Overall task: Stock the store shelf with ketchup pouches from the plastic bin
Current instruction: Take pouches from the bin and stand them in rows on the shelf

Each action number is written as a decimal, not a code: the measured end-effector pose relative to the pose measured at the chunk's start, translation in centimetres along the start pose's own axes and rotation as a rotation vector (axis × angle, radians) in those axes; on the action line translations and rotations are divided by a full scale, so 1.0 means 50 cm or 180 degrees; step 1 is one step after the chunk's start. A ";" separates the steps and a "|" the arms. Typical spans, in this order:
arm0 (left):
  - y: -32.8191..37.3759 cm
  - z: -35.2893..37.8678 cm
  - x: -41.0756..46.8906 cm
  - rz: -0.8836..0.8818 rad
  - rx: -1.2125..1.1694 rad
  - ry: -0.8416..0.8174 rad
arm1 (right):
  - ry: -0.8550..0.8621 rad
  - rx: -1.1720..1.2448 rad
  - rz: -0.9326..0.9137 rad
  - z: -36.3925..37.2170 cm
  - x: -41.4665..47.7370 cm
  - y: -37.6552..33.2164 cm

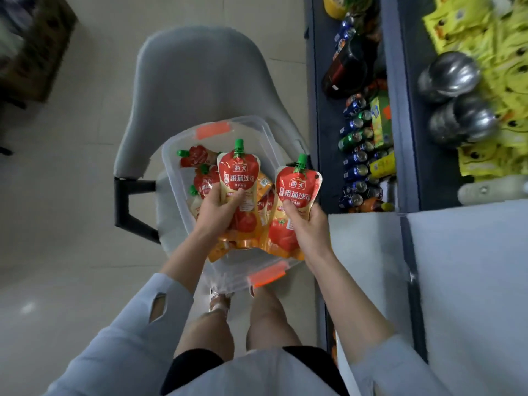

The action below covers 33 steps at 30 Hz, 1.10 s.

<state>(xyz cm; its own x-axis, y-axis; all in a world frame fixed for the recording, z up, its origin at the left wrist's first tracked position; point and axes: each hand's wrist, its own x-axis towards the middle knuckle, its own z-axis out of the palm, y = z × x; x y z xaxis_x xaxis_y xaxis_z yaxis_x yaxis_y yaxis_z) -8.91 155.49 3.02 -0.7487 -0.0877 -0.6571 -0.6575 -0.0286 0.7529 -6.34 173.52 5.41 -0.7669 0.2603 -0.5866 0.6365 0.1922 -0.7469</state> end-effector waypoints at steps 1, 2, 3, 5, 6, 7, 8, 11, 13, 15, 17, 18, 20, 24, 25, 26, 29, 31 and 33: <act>0.018 -0.003 -0.031 0.0051 -0.0027 -0.0074 | 0.0050 0.0048 -0.0029 -0.010 -0.026 -0.007; 0.036 -0.006 -0.066 0.0134 0.0008 -0.0169 | 0.0120 0.0118 -0.0063 -0.024 -0.060 -0.016; 0.050 -0.009 -0.089 0.0209 0.0033 -0.0222 | 0.0161 0.0177 -0.0089 -0.033 -0.083 -0.025; 0.078 -0.009 -0.135 0.0341 0.0101 -0.0362 | 0.0299 0.0300 -0.0153 -0.060 -0.130 -0.038; 0.093 -0.006 -0.160 0.0416 0.0162 -0.0460 | 0.0411 0.0367 -0.0212 -0.078 -0.158 -0.045; 0.107 -0.001 -0.183 0.0482 0.0214 -0.0560 | 0.0530 0.0419 -0.0271 -0.097 -0.183 -0.050; 0.120 0.006 -0.205 0.0553 0.0250 -0.0668 | 0.0639 0.0480 -0.0314 -0.116 -0.210 -0.055; 0.156 0.041 -0.264 0.0728 0.0348 -0.1052 | 0.0985 0.0620 -0.0412 -0.176 -0.284 -0.061; 0.176 0.073 -0.299 0.0804 0.0405 -0.1309 | 0.1265 0.0650 -0.0518 -0.216 -0.329 -0.061; 0.193 0.111 -0.331 0.0890 0.0483 -0.1581 | 0.1573 0.0727 -0.0610 -0.255 -0.370 -0.058; 0.209 0.155 -0.362 0.0995 0.0601 -0.1828 | 0.1867 0.0760 -0.0646 -0.296 -0.409 -0.055; 0.216 0.178 -0.377 0.1079 0.0668 -0.1948 | 0.2000 0.0802 -0.0667 -0.317 -0.428 -0.055; 0.229 0.226 -0.407 0.1267 0.0782 -0.2197 | 0.2239 0.0980 -0.0690 -0.360 -0.460 -0.051; 0.261 0.326 -0.469 0.1598 0.0997 -0.2633 | 0.2558 0.1218 -0.0802 -0.449 -0.524 -0.063; 0.269 0.351 -0.485 0.1705 0.1060 -0.2737 | 0.2643 0.1230 -0.0848 -0.474 -0.540 -0.068; 0.278 0.379 -0.502 0.1844 0.1115 -0.2839 | 0.2723 0.1239 -0.0862 -0.501 -0.555 -0.073; 0.305 0.462 -0.551 0.2296 0.1260 -0.3055 | 0.2938 0.1301 -0.0928 -0.585 -0.598 -0.082; 0.320 0.516 -0.586 0.2377 0.1210 -0.3189 | 0.3049 0.1388 -0.0962 -0.643 -0.622 -0.082; 0.333 0.565 -0.623 0.2432 0.1196 -0.3308 | 0.3213 0.1448 -0.1004 -0.701 -0.643 -0.081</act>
<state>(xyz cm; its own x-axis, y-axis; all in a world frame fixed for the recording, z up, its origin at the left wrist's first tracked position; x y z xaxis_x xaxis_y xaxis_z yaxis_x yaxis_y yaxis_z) 1.07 185.87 34.99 -0.5427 0.8369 0.0712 0.0931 -0.0243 0.9954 18.60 197.53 38.30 -0.3413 0.9399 0.0110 0.1822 0.0776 -0.9802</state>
